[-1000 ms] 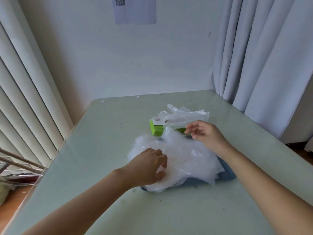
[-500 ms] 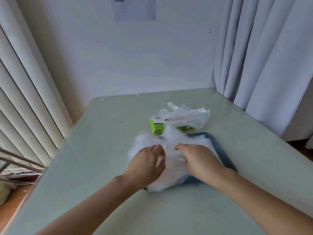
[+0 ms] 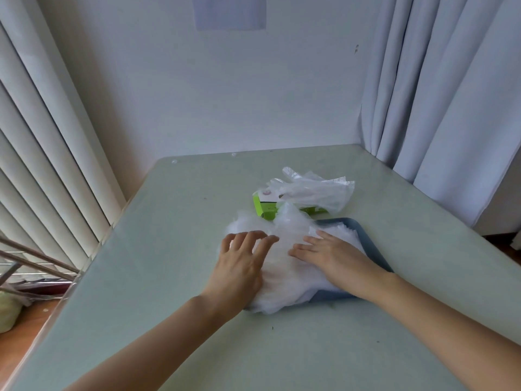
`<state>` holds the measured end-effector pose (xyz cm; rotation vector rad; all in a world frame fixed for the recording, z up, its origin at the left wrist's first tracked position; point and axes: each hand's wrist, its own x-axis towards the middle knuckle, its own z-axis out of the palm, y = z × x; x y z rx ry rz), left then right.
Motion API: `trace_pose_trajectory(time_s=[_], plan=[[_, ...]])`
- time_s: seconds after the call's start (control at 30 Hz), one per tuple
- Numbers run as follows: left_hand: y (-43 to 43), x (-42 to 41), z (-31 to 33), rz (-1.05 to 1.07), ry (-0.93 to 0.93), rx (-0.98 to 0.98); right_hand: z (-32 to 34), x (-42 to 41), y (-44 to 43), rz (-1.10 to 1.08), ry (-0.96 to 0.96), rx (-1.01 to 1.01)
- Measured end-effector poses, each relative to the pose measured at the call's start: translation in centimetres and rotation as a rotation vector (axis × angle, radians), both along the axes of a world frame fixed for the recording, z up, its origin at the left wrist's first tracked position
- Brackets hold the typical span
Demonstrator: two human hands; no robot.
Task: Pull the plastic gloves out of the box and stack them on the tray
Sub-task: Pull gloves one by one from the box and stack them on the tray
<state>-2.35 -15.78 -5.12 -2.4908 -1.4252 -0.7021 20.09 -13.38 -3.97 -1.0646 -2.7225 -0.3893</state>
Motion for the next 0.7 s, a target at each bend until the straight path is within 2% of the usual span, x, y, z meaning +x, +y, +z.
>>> trace_pose_trajectory(time_s=[0.07,0.13,0.23,0.37,0.43,0.47,0.57,0.63,0.7], plan=[[0.0,-0.1,0.1,0.02,-0.004,-0.015,0.6,0.2,0.0,-0.063,0.005,-0.142],[-0.1,-0.3,0.6,0.074,-0.056,-0.111,0.6,0.7,-0.2,-0.145,0.063,-0.333],[-0.3,-1.5,1.9,0.169,-0.16,-0.26,0.5,0.6,-0.1,-0.279,0.185,-0.361],[-0.9,-3.6,3.7,0.235,-0.013,-0.264,0.3,-0.2,0.2,-0.286,0.263,-0.307],[-1.4,-4.3,4.0,0.304,0.104,-0.237,0.3,-0.2,0.0,-0.265,0.309,-0.361],[-1.7,-4.4,4.2,0.32,0.107,-0.185,0.2,-0.2,-0.1,-0.261,0.319,-0.382],[-3.4,-3.2,5.0,0.162,-0.13,-0.001,0.5,-0.4,-0.6,-0.26,0.266,-0.403],[-4.6,-1.2,5.5,0.028,-0.256,-0.023,0.4,-0.5,-0.8,-0.253,0.231,-0.414],[-4.9,1.1,5.4,-0.051,-0.265,-0.051,0.4,-0.4,-0.9,-0.257,0.215,-0.404]])
